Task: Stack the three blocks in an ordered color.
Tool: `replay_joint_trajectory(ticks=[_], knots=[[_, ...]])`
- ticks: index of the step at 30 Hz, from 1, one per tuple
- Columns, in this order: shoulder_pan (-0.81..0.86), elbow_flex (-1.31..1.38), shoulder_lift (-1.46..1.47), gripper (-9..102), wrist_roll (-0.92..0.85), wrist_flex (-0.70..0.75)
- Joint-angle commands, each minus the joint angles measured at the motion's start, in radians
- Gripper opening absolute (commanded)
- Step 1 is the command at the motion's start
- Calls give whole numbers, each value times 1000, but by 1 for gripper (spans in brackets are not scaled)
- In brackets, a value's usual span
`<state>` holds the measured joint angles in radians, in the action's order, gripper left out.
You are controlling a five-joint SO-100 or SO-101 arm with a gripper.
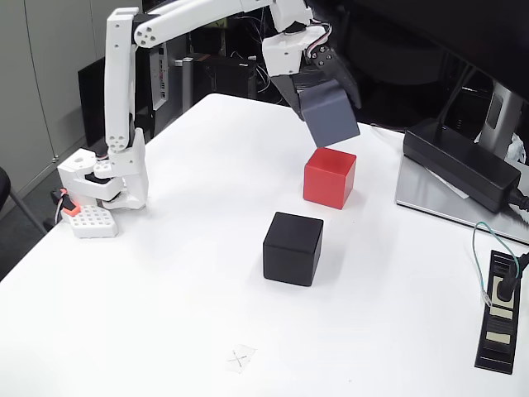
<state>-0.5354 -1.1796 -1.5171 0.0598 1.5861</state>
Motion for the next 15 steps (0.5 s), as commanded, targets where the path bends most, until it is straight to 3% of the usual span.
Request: replay_joint_trajectory(ticks=[1, 15], knots=[[-8, 12, 28, -1, 8, -3], [-9, 18, 109, -1, 3, -5]])
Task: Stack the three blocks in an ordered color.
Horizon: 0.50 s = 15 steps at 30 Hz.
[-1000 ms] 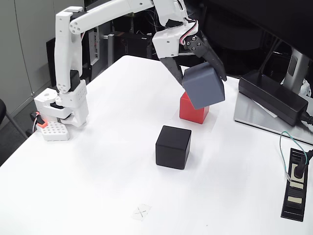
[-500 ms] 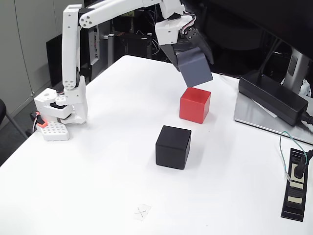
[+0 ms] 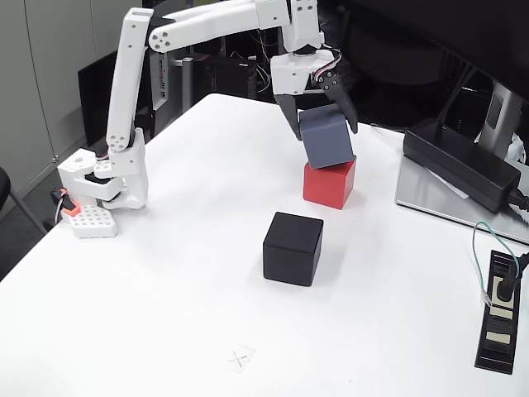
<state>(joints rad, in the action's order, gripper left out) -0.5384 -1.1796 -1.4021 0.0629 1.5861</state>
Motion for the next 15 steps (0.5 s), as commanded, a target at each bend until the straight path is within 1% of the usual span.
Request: replay_joint_trajectory(ticks=[1, 9, 15], knots=[[-6, 18, -6, -1, 0, -5], [-6, 12, -3, -1, -2, -5], [-8, 18, 55, -1, -2, -5]])
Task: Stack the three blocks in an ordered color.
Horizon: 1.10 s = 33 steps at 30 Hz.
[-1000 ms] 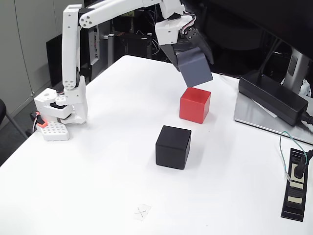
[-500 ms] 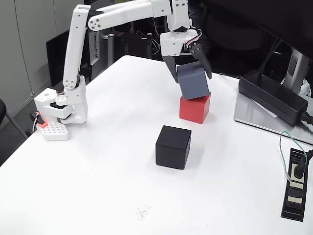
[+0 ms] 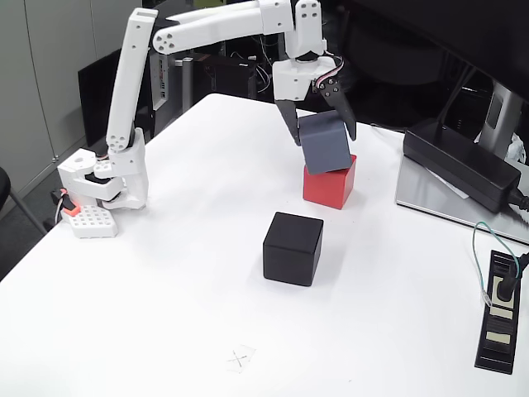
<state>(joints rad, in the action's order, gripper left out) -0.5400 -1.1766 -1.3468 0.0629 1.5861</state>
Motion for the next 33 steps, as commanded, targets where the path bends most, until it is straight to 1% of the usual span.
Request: replay_joint_trajectory(ticks=[1, 8, 10, 12, 19, 24, 29, 33], knots=[[-6, 15, 5, -1, -2, -5], [-6, 17, 9, -1, -2, -8], [-6, 17, 12, 1, -2, -8], [-6, 17, 12, 5, -3, -8], [-6, 17, 11, 27, -6, -8], [-8, 17, 9, 38, -8, -8], [-8, 17, 6, 42, -8, -8], [-8, 18, 0, 43, -8, -8]])
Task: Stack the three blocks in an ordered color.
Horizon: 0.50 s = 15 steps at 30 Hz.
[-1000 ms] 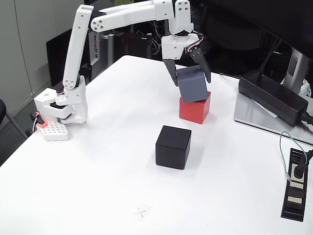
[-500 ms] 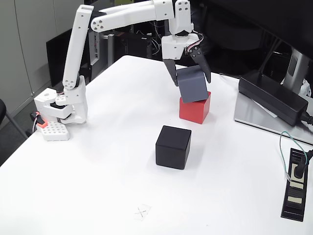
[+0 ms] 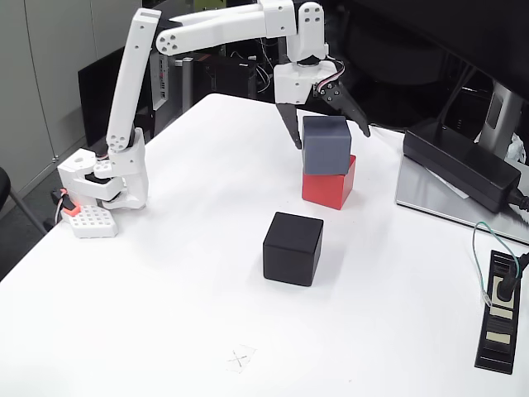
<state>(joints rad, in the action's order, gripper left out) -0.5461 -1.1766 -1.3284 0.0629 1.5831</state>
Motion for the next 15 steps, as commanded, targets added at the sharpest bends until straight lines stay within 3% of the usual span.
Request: replay_joint_trajectory(ticks=[1, 15], knots=[[-2, 18, -18, 43, -8, -5], [52, -44, -313, 43, -89, 0]])
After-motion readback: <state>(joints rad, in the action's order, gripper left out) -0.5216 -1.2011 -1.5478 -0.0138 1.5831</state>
